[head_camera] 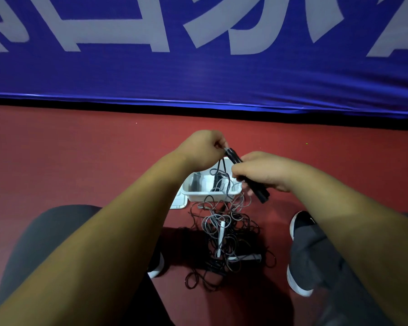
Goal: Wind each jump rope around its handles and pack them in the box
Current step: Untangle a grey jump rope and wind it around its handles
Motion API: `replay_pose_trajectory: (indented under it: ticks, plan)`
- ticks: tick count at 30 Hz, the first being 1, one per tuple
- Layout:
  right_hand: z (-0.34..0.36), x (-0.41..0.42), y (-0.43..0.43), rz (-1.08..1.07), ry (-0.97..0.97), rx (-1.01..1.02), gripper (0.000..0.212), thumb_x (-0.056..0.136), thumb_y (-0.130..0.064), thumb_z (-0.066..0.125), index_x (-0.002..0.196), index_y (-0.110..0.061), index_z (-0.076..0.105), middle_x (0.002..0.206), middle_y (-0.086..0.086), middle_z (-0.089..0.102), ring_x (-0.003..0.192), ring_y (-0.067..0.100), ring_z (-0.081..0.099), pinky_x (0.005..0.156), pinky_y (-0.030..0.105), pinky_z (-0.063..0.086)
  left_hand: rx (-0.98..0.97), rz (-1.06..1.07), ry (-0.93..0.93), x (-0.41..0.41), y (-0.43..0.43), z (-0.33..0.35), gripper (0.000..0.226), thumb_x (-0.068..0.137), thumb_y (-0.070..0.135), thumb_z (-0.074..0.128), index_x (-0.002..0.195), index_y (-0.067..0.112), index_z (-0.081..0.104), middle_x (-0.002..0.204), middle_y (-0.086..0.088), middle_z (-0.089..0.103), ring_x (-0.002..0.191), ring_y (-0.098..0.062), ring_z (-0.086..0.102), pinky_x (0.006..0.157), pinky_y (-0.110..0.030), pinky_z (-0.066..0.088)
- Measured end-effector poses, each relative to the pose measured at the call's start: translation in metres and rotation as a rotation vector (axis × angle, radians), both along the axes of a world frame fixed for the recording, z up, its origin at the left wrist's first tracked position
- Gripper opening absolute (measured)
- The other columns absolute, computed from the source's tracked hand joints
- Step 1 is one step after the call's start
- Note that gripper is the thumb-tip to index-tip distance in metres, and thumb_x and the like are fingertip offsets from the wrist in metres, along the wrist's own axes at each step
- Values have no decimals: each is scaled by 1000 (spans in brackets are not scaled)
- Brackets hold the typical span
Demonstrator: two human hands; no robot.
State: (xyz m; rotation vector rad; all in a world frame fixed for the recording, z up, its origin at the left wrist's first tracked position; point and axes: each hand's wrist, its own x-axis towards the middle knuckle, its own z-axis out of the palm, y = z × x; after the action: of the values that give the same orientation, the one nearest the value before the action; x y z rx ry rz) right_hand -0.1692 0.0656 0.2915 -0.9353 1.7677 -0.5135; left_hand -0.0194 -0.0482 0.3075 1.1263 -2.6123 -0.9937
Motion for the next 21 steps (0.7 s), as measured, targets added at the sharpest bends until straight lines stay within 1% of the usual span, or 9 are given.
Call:
replay_pose_trajectory:
  ticks: [2, 5, 8, 11, 13, 14, 17, 19, 21]
  plan:
    - [2, -1, 0, 54, 173, -14, 8, 90, -24, 61, 93, -16, 61, 77, 6, 64, 59, 21, 59, 58, 32, 50, 0, 57, 45, -2, 0, -1, 6, 97, 16, 64, 96, 18, 70, 88, -1, 70, 82, -24, 67, 73, -37, 55]
    - [0, 1, -1, 30, 309, -113, 11, 92, -26, 60, 98, -18, 56, 79, 5, 61, 61, 24, 58, 55, 29, 43, 30, 130, 125, -3, 0, -1, 6, 98, 16, 63, 95, 19, 68, 86, -3, 74, 84, -26, 72, 77, -43, 61]
    - [-3, 1, -3, -16, 472, -267, 13, 93, -26, 61, 87, -20, 52, 80, 3, 62, 66, 25, 58, 52, 31, 34, -1, 202, 193, -6, 0, 3, 6, 99, 18, 61, 96, 19, 66, 83, -2, 73, 77, -21, 70, 66, -34, 55]
    - [-4, -3, -5, -47, 613, -358, 15, 94, -28, 57, 82, -19, 52, 79, 4, 62, 72, 30, 60, 55, 36, 37, -15, 247, 228, -7, -1, 6, 8, 101, 24, 57, 97, 19, 63, 83, 0, 71, 65, -13, 62, 54, -23, 45]
    - [-3, -6, -5, -71, 655, -382, 18, 95, -30, 55, 82, -18, 52, 76, 3, 61, 71, 31, 59, 58, 38, 41, -15, 270, 247, -7, 0, 9, 10, 103, 26, 55, 100, 18, 61, 82, 1, 69, 59, -8, 58, 47, -17, 41]
    - [-2, -7, -5, -84, 671, -397, 19, 95, -32, 55, 82, -18, 52, 74, 2, 61, 71, 31, 59, 59, 39, 42, -16, 281, 264, -7, 1, 10, 11, 103, 27, 54, 100, 18, 60, 83, 2, 69, 57, -6, 58, 49, -20, 44]
    - [3, -8, -5, -173, 725, -488, 23, 95, -40, 58, 81, -22, 56, 69, -2, 61, 67, 27, 59, 57, 37, 43, 11, 311, 292, -6, 0, 13, 12, 101, 28, 51, 101, 19, 58, 93, 1, 74, 71, -14, 67, 65, -35, 54]
    - [7, -6, -5, -281, 688, -550, 29, 96, -46, 59, 81, -21, 59, 66, -1, 62, 63, 24, 59, 55, 37, 43, -4, 299, 191, -5, -3, 12, 12, 98, 26, 52, 100, 16, 58, 98, -2, 74, 83, -22, 66, 73, -39, 52]
    - [12, -6, -7, -414, 549, -595, 36, 98, -46, 59, 77, -16, 57, 63, 0, 60, 60, 24, 57, 55, 36, 40, -70, 221, -11, -2, -8, 4, 13, 97, 25, 55, 99, 12, 57, 101, -8, 72, 89, -30, 64, 72, -40, 49]
